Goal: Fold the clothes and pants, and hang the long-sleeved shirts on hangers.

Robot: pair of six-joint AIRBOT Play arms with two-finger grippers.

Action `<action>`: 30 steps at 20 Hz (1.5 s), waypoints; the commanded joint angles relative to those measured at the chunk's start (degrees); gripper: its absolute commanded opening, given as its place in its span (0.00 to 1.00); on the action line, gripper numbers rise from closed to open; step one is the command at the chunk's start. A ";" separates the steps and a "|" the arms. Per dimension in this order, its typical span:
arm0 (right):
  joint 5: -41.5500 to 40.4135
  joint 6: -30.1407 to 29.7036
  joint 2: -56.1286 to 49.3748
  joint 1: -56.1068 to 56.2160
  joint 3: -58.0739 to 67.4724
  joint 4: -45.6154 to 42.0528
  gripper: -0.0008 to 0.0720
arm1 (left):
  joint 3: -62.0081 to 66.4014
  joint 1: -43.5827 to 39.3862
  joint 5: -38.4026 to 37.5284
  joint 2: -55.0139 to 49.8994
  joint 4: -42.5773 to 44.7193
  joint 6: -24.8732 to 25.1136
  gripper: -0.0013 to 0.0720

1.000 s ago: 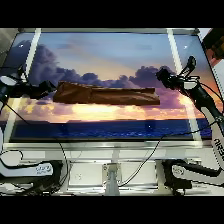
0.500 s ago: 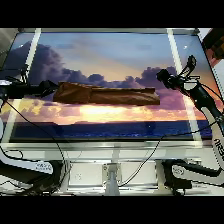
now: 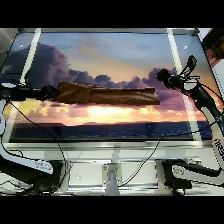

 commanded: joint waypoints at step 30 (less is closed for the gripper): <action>8.00 -0.02 0.13 0.24 1.09 0.31 0.52 | 5.92 -13.51 -2.73 3.04 -6.32 7.39 0.04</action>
